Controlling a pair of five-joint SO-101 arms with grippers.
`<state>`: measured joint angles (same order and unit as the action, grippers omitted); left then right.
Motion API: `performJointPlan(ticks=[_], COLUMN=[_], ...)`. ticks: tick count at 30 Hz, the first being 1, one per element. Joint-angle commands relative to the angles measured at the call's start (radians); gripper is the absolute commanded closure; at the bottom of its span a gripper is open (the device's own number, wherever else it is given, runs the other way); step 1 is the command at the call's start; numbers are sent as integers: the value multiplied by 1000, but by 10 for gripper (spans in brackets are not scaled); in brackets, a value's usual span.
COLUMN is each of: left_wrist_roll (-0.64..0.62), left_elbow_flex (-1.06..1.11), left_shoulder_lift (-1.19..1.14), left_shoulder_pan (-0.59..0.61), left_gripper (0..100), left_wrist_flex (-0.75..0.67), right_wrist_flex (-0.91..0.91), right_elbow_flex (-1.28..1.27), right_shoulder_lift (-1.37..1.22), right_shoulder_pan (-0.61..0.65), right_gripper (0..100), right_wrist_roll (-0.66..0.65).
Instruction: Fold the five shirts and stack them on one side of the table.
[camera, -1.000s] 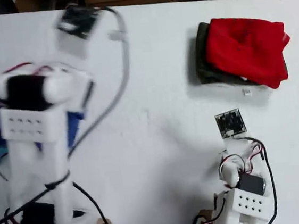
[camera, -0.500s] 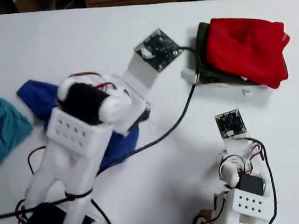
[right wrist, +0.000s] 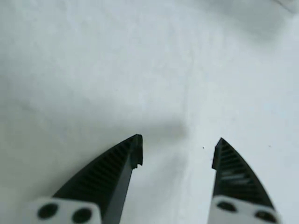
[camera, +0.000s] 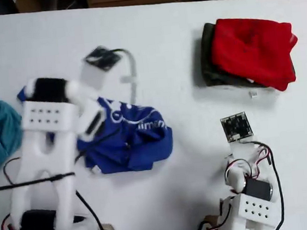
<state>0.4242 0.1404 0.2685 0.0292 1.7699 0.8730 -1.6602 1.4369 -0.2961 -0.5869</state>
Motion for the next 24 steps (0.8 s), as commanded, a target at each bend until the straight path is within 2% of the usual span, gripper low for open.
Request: performJointPlan(ticks=[1, 4, 14, 18, 24], left_wrist_roll=[29, 17, -278, -334, -345], left_elbow_flex=[107, 216, 559, 633, 690], left_shoulder_lift=[37, 37, 35, 35, 34], left_shoulder_pan=[57, 58, 6, -21, -20], left_gripper=[849, 848, 840, 793, 792], left_wrist_flex=[-5, -49, -367, -470, -582], right_wrist_flex=[1, 1, 1, 1, 1], right_elbow_flex=[6, 6, 6, 6, 6], right_shoulder_lift=[15, 15, 15, 15, 15], right_shoulder_pan=[-8, -8, -8, -8, -8], right_gripper=[758, 758, 758, 758, 758], right_wrist_roll=[0, -2, -3, -5, -5])
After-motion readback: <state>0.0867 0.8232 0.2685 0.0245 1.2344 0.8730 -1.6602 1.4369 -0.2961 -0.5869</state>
